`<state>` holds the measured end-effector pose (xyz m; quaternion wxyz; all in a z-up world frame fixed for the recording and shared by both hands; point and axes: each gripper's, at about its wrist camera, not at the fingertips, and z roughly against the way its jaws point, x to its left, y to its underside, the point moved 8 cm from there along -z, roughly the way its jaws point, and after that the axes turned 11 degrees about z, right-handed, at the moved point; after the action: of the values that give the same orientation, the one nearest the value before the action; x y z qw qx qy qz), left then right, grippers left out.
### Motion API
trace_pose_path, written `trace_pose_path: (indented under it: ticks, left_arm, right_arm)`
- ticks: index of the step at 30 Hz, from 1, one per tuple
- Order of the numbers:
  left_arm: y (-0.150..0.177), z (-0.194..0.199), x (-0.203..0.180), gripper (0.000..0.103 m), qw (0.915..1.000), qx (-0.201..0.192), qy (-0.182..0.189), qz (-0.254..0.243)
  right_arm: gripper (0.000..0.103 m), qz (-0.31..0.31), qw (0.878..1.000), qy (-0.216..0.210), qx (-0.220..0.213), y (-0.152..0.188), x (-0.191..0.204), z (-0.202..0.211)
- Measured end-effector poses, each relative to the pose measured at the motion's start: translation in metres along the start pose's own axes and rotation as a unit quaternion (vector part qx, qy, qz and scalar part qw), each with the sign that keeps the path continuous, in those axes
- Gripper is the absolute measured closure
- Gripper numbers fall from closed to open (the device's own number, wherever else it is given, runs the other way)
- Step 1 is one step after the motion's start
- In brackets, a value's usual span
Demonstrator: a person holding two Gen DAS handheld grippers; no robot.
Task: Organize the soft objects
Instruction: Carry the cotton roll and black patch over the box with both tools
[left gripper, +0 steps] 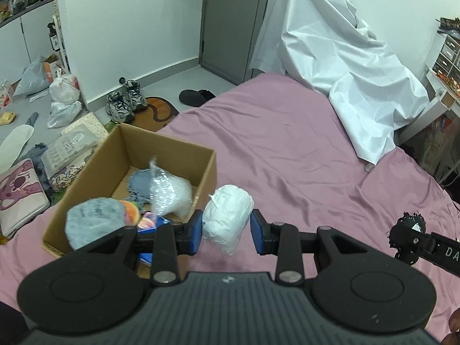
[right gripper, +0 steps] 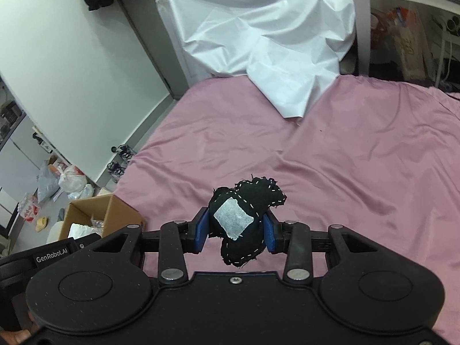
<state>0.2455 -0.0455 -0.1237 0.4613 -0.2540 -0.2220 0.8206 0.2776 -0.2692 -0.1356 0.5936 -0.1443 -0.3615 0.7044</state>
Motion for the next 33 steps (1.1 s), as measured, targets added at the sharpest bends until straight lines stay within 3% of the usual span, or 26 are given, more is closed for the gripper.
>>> trace_pose_path:
  ticks: [22,33]
  left_arm:
    - [-0.025,0.019,0.064,0.069,0.9989,-0.016,-0.014,0.041]
    - [-0.034,0.008,0.103,0.069,0.9975,-0.005,-0.024,0.067]
  right_arm:
    - [0.065,0.047,0.995,-0.065,-0.053,-0.014,0.065,0.020]
    - [0.065,0.066,0.994,-0.073,-0.044,-0.010,0.095,0.008]
